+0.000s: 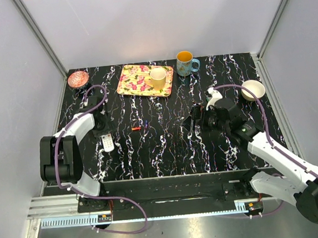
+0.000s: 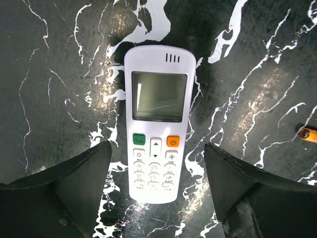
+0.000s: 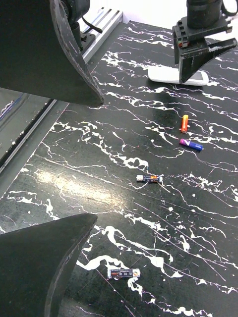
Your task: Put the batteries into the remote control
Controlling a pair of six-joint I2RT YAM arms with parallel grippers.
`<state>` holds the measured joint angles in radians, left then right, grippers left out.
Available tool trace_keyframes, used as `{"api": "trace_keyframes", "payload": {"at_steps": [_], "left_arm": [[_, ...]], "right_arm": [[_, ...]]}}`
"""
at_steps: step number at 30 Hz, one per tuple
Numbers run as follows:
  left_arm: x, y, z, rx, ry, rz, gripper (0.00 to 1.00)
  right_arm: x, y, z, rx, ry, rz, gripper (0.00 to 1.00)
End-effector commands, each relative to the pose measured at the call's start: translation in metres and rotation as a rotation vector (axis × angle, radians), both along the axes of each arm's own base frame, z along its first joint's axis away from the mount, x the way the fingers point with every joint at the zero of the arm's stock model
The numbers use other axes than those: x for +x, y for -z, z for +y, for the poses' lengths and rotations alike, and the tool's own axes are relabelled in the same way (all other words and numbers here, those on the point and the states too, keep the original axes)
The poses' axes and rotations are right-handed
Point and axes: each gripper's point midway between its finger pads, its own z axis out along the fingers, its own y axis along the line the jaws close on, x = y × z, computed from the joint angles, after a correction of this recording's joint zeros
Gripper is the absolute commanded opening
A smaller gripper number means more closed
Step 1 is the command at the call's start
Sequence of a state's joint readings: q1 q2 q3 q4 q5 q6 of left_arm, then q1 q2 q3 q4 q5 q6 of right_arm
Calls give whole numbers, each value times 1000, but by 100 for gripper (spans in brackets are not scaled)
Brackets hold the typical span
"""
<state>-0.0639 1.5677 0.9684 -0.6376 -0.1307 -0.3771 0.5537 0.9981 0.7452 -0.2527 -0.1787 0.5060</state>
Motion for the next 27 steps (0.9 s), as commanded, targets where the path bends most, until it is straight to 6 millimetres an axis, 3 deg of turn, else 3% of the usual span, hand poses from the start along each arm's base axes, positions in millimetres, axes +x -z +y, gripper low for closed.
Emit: {"api": "trace_keyframes", "payload": {"at_steps": [1, 12, 17, 20, 22, 24, 25, 27], "left_arm": [[15, -2, 4, 5, 4, -23, 79], [11, 16, 6, -13, 11, 44, 61], [12, 14, 3, -31, 14, 40, 42], [14, -1, -4, -69, 18, -9, 37], [17, -25, -13, -107, 29, -94, 33], [21, -48, -34, -170, 61, -173, 25], [25, -69, -44, -196, 85, -249, 23], [23, -94, -82, -288, 165, -324, 16]], "right_arm": [[-2, -18, 3, 37, -17, -43, 100], [-6, -15, 0, 39, -8, -33, 100], [-6, -16, -1, 36, -8, -35, 100], [-9, -20, 0, 44, -13, -34, 100], [-9, -23, 0, 51, -15, -40, 100], [-7, -27, 2, 60, -16, -52, 100], [-5, -28, 3, 63, -13, -51, 100], [-2, -35, 6, 93, -9, -63, 100]]}}
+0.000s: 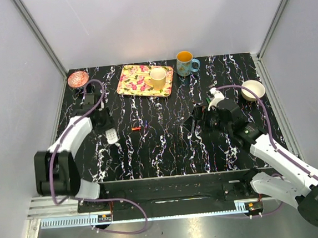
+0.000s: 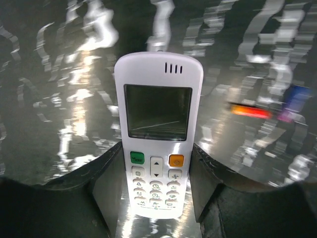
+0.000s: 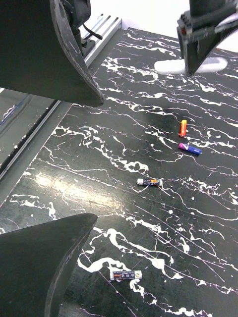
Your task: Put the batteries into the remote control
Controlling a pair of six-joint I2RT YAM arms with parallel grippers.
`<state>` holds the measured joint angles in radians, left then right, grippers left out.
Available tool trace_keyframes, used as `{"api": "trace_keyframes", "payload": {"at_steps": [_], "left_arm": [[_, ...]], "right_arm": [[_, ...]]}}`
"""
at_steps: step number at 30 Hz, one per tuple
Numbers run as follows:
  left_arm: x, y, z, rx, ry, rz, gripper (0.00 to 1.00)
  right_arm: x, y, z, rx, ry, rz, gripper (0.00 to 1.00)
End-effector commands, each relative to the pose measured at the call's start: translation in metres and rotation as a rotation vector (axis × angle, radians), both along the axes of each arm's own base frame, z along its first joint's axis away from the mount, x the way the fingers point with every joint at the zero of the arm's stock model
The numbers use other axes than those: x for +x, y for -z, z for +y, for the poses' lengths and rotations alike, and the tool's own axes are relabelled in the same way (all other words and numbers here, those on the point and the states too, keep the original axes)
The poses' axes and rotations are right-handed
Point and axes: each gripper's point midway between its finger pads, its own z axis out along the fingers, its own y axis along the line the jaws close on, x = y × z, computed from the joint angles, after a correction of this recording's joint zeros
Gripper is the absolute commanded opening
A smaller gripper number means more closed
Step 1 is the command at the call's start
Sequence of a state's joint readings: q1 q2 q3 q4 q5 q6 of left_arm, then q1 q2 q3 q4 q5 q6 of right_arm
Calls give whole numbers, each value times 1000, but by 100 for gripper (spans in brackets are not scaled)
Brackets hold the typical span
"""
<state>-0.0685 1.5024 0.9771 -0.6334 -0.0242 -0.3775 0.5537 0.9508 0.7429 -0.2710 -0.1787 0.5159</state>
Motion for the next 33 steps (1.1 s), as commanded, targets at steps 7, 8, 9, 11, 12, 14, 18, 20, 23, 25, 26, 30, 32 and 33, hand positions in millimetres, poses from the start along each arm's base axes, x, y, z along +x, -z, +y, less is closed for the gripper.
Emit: {"api": "trace_keyframes", "payload": {"at_steps": [7, 8, 9, 11, 12, 14, 18, 20, 23, 25, 26, 30, 32, 33], "left_arm": [[-11, -188, -176, -632, 390, -661, 0], [-25, -208, -188, -726, 417, -694, 0], [-31, -204, -191, -765, 417, -691, 0], [-37, -232, -201, -872, 442, -772, 0], [-41, -236, -203, -895, 450, -779, 0], [-48, -249, -211, -948, 486, -805, 0], [-56, -258, -220, -1047, 454, -811, 0], [-64, -273, -229, -1149, 448, -837, 0], [-73, -278, -241, -1196, 461, -840, 0], [-76, -283, -247, -1208, 483, -846, 0], [-79, -282, -253, -1218, 502, -831, 0], [-86, -285, -266, -1252, 540, -813, 0], [-88, -283, -270, -1251, 543, -804, 0], [-88, -281, -271, -1250, 544, -799, 0]], "right_arm": [[-23, -65, 56, 342, -274, -48, 100], [-31, -70, 61, 380, -328, -35, 100], [-33, -79, 65, 425, -358, -65, 100], [-40, -86, 69, 489, -387, -43, 100], [-40, -91, 69, 514, -394, -63, 100], [-43, -97, 70, 542, -400, -63, 100], [-45, -101, 72, 565, -429, -86, 100], [-50, -99, 73, 590, -443, -77, 100], [-54, -106, 76, 625, -463, -85, 100], [-57, -104, 80, 613, -478, -75, 100], [-56, -106, 81, 610, -474, -80, 100], [-55, -106, 81, 600, -462, -82, 100], [-56, -107, 80, 604, -466, -90, 100], [-57, -110, 80, 610, -467, -100, 100]]}}
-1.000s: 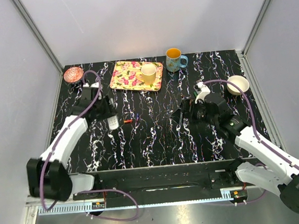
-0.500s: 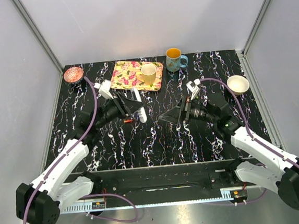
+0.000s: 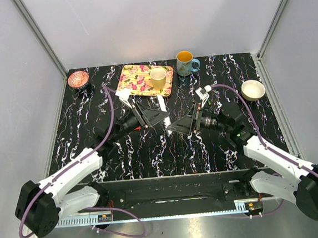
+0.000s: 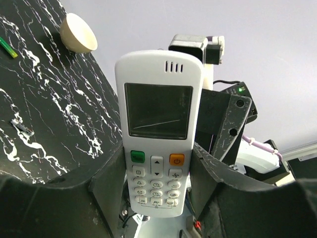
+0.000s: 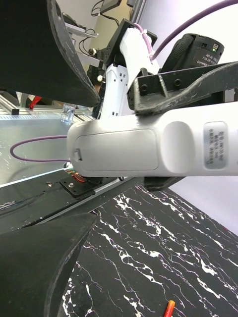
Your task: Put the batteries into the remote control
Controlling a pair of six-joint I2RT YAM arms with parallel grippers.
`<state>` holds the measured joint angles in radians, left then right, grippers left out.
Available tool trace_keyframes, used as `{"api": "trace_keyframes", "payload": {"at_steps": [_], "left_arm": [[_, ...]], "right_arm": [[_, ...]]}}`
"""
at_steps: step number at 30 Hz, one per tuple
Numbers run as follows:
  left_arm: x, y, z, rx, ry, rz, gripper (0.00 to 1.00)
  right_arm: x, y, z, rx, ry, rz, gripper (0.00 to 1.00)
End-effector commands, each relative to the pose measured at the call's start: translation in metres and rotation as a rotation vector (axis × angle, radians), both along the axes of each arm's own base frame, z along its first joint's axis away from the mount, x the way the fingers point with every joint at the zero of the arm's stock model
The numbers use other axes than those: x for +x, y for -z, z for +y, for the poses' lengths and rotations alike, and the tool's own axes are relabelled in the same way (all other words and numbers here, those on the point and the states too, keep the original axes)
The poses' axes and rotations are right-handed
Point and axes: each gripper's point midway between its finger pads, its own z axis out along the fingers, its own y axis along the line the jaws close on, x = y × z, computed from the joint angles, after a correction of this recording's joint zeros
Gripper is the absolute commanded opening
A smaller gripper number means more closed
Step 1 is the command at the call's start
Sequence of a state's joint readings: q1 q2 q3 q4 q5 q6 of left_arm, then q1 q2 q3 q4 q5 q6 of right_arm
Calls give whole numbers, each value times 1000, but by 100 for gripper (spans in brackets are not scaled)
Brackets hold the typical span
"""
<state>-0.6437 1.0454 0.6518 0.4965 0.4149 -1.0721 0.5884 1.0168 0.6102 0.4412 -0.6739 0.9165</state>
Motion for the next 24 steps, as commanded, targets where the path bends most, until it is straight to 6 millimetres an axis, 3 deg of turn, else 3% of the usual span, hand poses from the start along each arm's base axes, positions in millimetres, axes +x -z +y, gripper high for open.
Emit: {"api": "trace_keyframes", "payload": {"at_steps": [1, 3, 5, 6, 7, 10, 12, 14, 18, 24], "left_arm": [[-4, -35, -6, -87, 15, -85, 0], [-4, -34, -7, -84, 13, -82, 0], [-4, -34, -8, -83, 16, -84, 0], [-4, -36, -10, -84, 19, -86, 0], [-4, -36, -11, -83, 20, -85, 0], [-3, -37, -13, -90, 21, -88, 0], [-4, -38, -15, -94, 27, -90, 0], [-4, -37, -17, -97, 34, -88, 0], [-4, -35, -17, -106, 37, -86, 0], [-10, -51, -13, -173, 44, -129, 0]], "right_arm": [[-6, -24, 1, 52, -19, -71, 100], [-6, -24, 2, 47, -23, -70, 98], [-5, -22, 3, 42, -32, -66, 89], [-6, -22, 4, 44, -40, -68, 84], [-6, -21, 6, 46, -47, -57, 73], [-7, -20, 8, 55, -60, -48, 58], [-7, -22, 8, 67, -64, -50, 58], [-8, -21, 9, 73, -78, -37, 67], [-12, -25, 11, 102, -110, -37, 67], [-22, -21, 13, 147, -171, 18, 68]]}}
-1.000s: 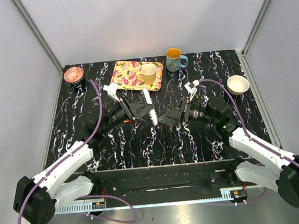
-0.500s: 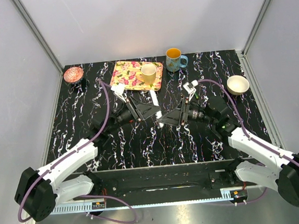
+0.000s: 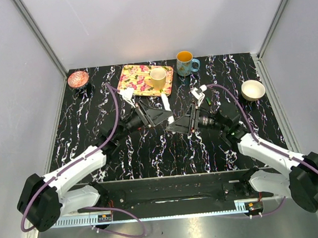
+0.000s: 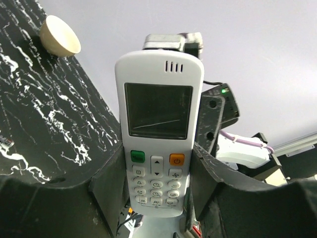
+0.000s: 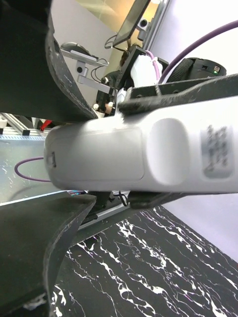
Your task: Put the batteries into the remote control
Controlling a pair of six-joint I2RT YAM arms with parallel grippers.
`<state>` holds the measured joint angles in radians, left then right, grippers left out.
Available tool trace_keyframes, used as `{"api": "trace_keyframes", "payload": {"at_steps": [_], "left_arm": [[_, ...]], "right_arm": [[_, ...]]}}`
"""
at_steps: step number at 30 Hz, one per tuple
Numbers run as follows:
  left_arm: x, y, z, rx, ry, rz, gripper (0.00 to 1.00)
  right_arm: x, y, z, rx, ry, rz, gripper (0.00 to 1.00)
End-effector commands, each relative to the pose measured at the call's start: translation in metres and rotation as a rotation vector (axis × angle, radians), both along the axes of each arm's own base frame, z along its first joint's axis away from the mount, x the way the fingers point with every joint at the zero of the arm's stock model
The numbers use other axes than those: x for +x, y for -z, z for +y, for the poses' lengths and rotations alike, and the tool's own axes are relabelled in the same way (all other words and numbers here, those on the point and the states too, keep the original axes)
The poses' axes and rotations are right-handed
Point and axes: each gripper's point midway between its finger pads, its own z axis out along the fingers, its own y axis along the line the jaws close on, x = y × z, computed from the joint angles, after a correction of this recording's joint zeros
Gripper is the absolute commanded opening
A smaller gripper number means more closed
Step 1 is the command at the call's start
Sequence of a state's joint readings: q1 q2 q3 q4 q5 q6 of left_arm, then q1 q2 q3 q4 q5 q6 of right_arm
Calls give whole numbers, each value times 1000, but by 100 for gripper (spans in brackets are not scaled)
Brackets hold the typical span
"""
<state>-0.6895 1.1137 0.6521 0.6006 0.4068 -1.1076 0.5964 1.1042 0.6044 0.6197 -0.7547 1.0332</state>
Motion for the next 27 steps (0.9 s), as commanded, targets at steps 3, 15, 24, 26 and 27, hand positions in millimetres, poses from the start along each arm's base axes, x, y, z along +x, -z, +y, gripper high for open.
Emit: {"api": "trace_keyframes", "payload": {"at_steps": [3, 15, 24, 26, 27], "left_arm": [[-10, -57, 5, -160, 13, -154, 0], [-15, -49, 6, -168, 35, -140, 0], [-7, -27, 7, -73, -12, -103, 72], [-1, -25, 11, -45, -58, -99, 94], [0, -20, 14, -15, -76, -95, 95]], "right_arm": [[-18, -12, 0, 96, -80, -7, 67], [-20, -25, -2, 159, -88, -30, 34], [-21, -23, -3, 57, -81, -87, 0], [-22, -20, -7, -29, -58, -124, 0], [-20, -20, -8, -56, -42, -135, 0]]}}
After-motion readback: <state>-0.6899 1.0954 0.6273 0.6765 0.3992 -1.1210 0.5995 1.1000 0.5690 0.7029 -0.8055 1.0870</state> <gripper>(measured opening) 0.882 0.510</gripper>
